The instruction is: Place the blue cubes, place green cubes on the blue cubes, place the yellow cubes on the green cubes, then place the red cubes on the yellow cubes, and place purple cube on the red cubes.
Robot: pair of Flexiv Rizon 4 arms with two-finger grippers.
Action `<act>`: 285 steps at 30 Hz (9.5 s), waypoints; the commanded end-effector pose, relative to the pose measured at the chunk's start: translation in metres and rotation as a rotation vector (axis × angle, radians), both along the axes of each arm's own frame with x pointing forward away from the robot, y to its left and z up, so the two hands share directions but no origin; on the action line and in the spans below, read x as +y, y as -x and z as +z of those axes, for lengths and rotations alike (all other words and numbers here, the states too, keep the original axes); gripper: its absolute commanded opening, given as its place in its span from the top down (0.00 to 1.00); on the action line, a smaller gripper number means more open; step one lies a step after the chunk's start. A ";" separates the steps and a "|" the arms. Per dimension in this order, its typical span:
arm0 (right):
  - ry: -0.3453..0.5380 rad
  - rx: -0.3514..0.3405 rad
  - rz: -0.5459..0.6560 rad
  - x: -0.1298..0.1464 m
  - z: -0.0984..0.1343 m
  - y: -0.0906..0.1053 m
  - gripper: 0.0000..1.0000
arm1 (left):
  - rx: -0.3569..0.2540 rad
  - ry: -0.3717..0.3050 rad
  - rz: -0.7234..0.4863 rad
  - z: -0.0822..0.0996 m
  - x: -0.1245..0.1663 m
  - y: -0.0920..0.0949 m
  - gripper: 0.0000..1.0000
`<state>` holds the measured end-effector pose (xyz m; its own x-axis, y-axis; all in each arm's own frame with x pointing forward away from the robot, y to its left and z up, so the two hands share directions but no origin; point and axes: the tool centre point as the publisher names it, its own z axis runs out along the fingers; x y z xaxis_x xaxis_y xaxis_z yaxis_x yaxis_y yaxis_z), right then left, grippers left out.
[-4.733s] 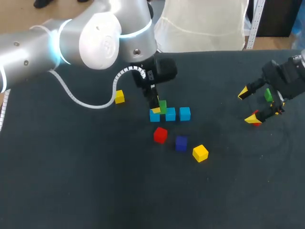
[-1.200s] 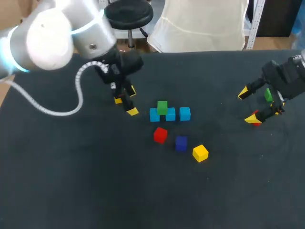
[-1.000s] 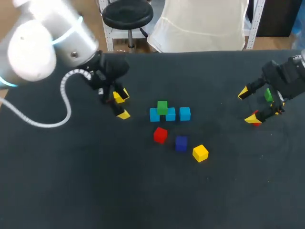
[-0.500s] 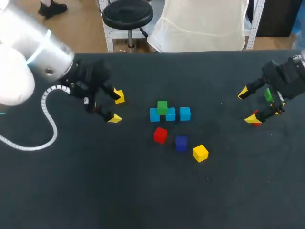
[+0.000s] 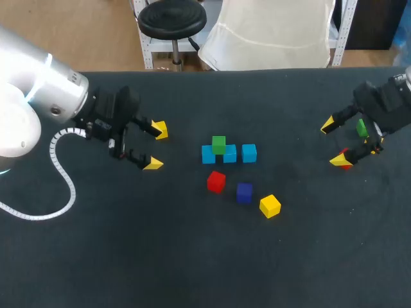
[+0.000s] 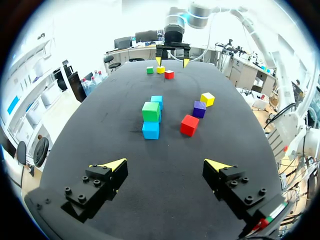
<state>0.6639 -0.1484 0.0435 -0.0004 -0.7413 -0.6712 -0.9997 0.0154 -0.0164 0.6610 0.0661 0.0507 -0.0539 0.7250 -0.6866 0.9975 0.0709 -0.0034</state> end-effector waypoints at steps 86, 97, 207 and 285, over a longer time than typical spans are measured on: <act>0.078 -0.111 0.070 -0.131 -0.049 -0.127 0.15 | -0.001 0.000 -0.002 0.000 0.000 -0.001 0.00; 0.102 -0.101 0.077 -0.133 -0.048 -0.123 0.65 | -0.001 0.000 -0.002 0.000 0.000 -0.001 0.00; 0.032 -0.159 -0.049 0.170 -0.006 -0.032 1.00 | -0.001 0.000 -0.002 0.000 0.000 -0.001 0.00; 0.039 -0.140 -0.108 0.171 -0.018 -0.042 0.89 | -0.001 0.000 -0.002 0.000 0.000 -0.001 0.00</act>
<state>0.7053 0.0228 0.0249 0.0098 -0.7681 -0.6403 -0.9801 0.1197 -0.1586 0.6626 0.0650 0.0516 -0.0558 0.7280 -0.6833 0.9975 0.0699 -0.0070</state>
